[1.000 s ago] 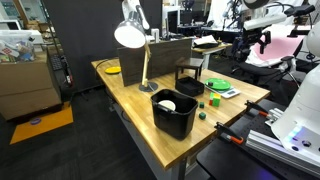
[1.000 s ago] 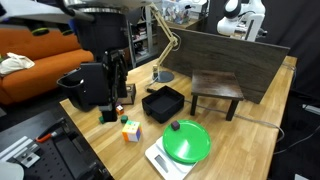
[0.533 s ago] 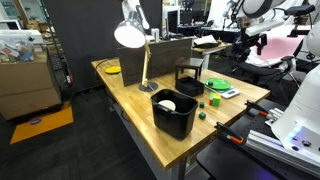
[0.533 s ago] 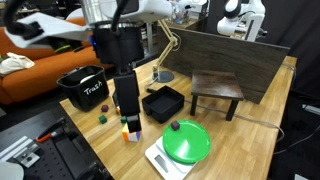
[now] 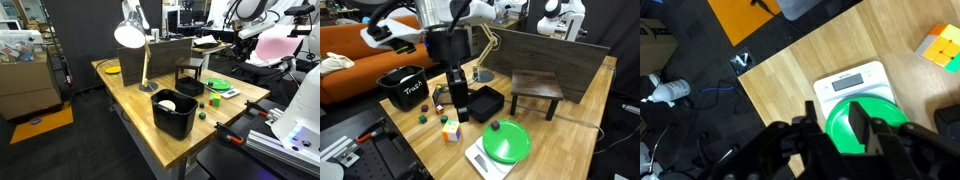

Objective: Switch on the digital scale

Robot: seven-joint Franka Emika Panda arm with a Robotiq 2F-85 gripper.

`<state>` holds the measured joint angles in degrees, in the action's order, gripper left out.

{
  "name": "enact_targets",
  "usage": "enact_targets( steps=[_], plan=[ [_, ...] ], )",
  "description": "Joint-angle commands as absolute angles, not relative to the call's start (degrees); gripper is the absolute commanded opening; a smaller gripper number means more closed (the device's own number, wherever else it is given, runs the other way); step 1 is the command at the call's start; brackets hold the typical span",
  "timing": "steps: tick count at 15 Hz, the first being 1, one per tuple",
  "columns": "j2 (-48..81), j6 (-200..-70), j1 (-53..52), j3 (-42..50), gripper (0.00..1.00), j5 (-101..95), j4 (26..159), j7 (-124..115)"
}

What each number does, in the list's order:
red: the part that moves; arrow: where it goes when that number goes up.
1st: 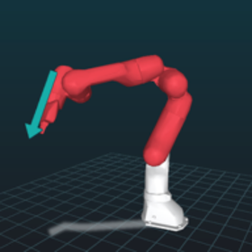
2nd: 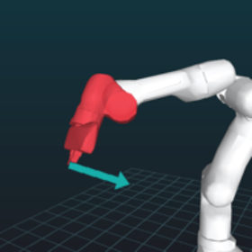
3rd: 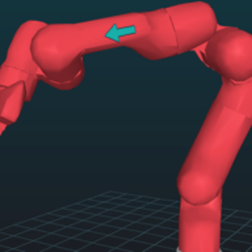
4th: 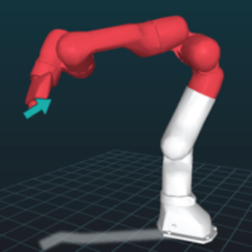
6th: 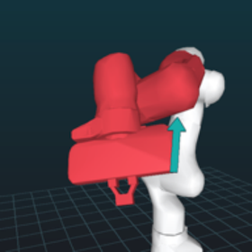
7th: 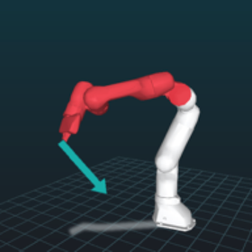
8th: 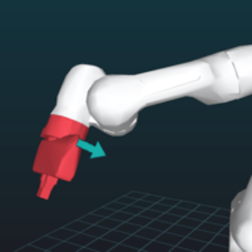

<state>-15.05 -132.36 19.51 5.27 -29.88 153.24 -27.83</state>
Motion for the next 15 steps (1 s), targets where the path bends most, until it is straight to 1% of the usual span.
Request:
enact_targets(
  steps=[1,2,3,8,15],
  plan=[
    [-10.48,-131.32,16.54,3.33,0.09,-26.8,149.67,-33.85],
    [-9.0,-131.01,15.29,2.86,0.04,-25.22,148.61,-35.69],
    [-7.45,-130.84,14.24,2.84,0.0,-23.27,147.58,-36.81],
    [-0.98,-131.06,12.39,4.99,0.0,-18.3,144.11,-39.76],
    [6.27,-130.99,12.86,11.8,0.0,-18.59,141.25,-40.25]
  ],
)
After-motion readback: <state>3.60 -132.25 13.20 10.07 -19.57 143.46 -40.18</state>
